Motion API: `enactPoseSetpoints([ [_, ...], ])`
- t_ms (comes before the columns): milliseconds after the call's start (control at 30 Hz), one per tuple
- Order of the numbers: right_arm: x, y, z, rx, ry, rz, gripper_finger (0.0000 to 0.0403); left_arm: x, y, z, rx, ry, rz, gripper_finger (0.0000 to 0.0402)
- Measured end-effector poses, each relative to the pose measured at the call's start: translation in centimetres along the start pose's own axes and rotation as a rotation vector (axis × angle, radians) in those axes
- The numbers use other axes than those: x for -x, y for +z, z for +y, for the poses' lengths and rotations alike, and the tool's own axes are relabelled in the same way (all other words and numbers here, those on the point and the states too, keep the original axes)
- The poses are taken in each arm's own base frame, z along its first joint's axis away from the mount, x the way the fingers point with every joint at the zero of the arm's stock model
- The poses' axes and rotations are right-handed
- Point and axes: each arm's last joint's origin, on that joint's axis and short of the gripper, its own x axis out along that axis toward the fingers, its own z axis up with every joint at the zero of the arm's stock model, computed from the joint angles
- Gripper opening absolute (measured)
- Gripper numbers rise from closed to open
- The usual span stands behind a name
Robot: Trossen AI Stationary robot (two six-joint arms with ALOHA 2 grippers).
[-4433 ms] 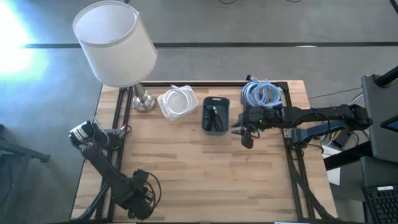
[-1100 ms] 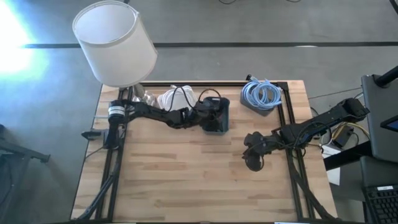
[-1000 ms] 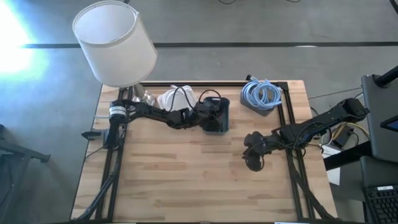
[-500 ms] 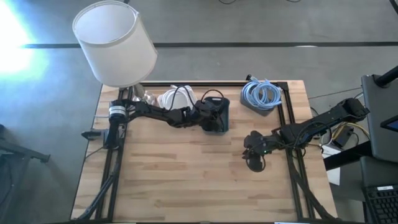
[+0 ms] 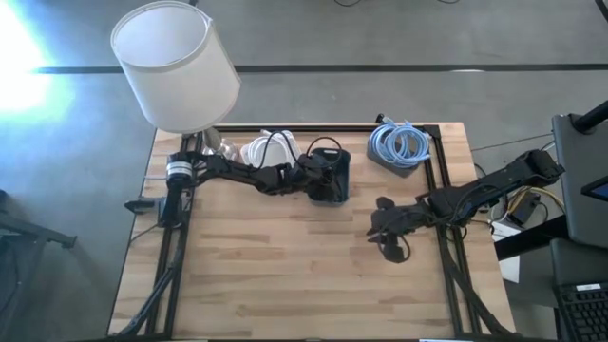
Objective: Sort HDMI cables
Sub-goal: Return to Home Position
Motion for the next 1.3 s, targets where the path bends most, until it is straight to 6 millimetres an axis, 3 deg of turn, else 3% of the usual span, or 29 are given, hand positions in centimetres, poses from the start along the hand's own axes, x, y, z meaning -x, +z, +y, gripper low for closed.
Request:
enactPoseSetpoints([
  [267,1.1,1.7,0.7,0.173,0.020,-0.061,0.0100,0.9,1.0,-0.6,0.038,-0.083,0.001,0.0146],
  [500,1.9,2.9,1.2,0.257,0.029,-0.102,0.0089,4.7,3.4,-3.2,-0.007,-0.251,-0.042,0.0134],
  [767,3.1,4.4,1.7,0.305,0.041,-0.158,0.0075,12.1,4.8,-7.5,-0.239,-0.340,-0.099,0.0133],
  [933,3.6,4.9,1.9,0.302,0.047,-0.181,0.0070,17.7,5.1,-9.1,-0.373,-0.265,-0.140,0.0133],
  [1067,3.7,5.1,2.0,0.301,0.049,-0.188,0.0074,22.0,5.2,-8.8,-0.432,-0.155,-0.136,0.0133],
  [1300,3.7,5.1,2.0,0.300,0.049,-0.187,0.0085,27.8,5.2,-6.0,-0.473,-0.158,0.005,0.0133],
])
